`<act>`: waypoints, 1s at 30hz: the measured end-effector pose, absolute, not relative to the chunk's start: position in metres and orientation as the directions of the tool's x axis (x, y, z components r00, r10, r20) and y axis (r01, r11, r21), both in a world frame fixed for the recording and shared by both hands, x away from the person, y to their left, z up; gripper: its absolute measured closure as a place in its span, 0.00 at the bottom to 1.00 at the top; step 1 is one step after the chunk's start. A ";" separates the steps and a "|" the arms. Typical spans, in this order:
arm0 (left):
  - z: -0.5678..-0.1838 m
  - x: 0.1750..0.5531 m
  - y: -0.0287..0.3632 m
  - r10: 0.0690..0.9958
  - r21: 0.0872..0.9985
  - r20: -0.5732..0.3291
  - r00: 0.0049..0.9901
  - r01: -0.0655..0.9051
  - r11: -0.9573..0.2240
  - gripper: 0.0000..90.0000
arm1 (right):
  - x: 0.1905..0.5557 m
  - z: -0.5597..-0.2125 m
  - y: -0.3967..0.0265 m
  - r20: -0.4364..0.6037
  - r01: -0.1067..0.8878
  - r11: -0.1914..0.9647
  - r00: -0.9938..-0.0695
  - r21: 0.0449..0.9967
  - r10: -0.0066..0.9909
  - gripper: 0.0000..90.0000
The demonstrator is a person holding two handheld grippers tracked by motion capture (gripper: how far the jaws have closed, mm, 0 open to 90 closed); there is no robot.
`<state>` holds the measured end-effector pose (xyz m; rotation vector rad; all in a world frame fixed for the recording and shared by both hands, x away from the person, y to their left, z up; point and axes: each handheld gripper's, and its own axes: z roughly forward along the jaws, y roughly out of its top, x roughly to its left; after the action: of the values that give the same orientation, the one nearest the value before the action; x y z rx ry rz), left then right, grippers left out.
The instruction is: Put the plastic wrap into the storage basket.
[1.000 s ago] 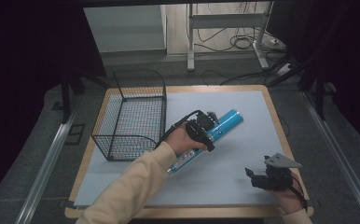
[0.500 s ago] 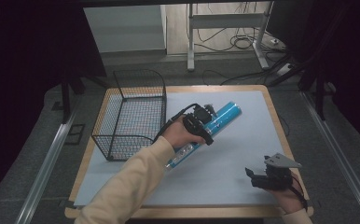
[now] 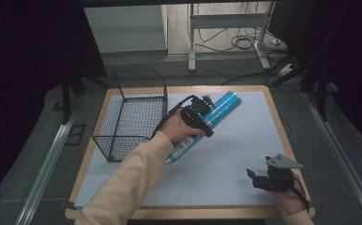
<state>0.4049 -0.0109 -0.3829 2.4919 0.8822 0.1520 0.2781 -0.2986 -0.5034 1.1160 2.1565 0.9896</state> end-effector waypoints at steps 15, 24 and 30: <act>-0.375 0.412 -0.009 0.641 0.500 -0.051 0.766 0.575 -0.647 0.35 | 0.278 -0.503 -0.299 -0.100 0.468 0.392 -0.534 0.792 0.840 0.15; -0.374 0.418 -0.003 0.653 0.505 -0.057 0.756 0.585 -0.634 0.35 | 0.278 -0.503 -0.299 -0.100 0.470 0.392 -0.532 0.791 0.841 0.15; -0.369 0.422 0.001 0.660 0.502 -0.045 0.750 0.588 -0.634 0.35 | 0.278 -0.504 -0.299 -0.102 0.469 0.394 -0.533 0.791 0.840 0.15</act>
<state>0.4218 0.0013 -0.3691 2.4522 0.9425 0.1939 0.2784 -0.2988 -0.5036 1.1176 2.1614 0.9947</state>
